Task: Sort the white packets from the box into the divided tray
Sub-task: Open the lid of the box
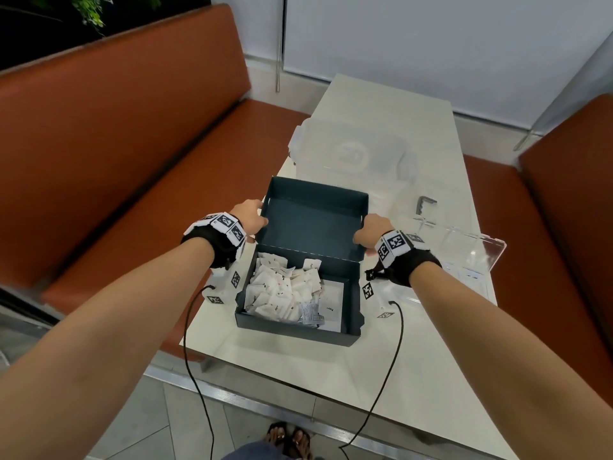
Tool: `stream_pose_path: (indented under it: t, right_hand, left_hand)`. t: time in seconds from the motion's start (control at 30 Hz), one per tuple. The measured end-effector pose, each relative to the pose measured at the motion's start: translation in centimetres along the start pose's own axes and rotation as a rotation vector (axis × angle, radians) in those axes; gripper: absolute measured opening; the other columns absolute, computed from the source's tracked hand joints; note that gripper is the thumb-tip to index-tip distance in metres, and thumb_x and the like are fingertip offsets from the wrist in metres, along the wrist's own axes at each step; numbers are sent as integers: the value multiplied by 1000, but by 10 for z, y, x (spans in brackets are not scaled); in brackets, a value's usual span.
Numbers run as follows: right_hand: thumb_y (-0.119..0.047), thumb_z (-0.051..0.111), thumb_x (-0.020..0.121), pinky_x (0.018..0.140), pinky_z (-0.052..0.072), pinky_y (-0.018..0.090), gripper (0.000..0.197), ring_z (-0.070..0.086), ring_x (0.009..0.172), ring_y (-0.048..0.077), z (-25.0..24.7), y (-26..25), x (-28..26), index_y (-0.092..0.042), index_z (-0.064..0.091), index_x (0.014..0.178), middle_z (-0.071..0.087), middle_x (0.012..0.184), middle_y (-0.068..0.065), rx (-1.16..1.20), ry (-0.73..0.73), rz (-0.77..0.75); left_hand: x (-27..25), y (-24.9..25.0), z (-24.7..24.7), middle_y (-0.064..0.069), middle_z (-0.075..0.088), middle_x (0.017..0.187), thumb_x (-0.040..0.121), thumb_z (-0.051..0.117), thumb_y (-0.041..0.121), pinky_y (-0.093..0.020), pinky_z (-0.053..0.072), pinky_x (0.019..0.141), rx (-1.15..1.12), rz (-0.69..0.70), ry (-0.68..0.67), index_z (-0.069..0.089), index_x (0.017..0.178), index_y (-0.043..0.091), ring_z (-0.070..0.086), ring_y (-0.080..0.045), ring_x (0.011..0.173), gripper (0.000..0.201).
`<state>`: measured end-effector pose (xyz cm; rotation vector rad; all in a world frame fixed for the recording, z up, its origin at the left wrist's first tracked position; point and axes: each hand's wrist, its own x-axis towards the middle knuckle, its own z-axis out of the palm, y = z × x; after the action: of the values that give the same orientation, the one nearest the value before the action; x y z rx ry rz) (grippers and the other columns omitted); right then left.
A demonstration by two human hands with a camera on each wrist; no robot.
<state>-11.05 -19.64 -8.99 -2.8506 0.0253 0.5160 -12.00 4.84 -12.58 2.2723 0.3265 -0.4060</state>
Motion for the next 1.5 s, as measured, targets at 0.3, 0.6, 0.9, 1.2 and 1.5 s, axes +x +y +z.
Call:
stream_pose_path:
  t: [0.3, 0.6, 0.9, 1.2, 1.5]
  right_hand:
    - [-26, 58, 91, 82, 49, 26, 35, 63, 101, 23, -33, -13, -26, -14, 58, 124, 65, 100, 4, 140, -16, -356]
    - [-28, 55, 94, 81, 48, 29, 38, 58, 105, 25, 46, -32, -47, -3, 53, 122, 57, 127, 12, -341, -341, -396]
    - [-18, 84, 67, 101, 45, 37, 101, 47, 125, 30, 89, -33, -48, -13, 23, 146, 44, 141, 12, -233, -382, -403]
    - [-20, 77, 79, 76, 51, 36, 56, 58, 91, 26, 82, -35, -48, 1, 51, 124, 55, 103, 14, 156, -299, -189]
    - [-11, 68, 84, 74, 43, 27, 42, 54, 99, 20, 93, -42, -45, -8, 48, 121, 56, 112, 10, 352, -182, -94]
  left_hand:
    - [-27, 15, -19, -9, 53, 139, 98, 55, 27, -29, 43, 87, 144, 244, 121, 42, 142, 20, 54, -25, 120, 46]
    - [-66, -36, 17, -13, 51, 129, 100, 46, 11, -40, 60, 64, 122, -148, -235, 33, 146, 14, 64, -25, 86, 48]
    - [-64, -29, 24, -19, 50, 136, 99, 45, 10, -41, 52, 91, 350, -74, -160, 42, 140, 7, 56, -36, 115, 41]
    - [-66, -31, 33, -21, 52, 131, 102, 37, 10, -39, 48, 90, 494, -50, -103, 41, 137, 5, 55, -36, 114, 36]
    - [-69, -30, 32, -20, 52, 134, 103, 39, 17, -41, 48, 94, 475, -55, -98, 41, 138, 6, 54, -36, 116, 37]
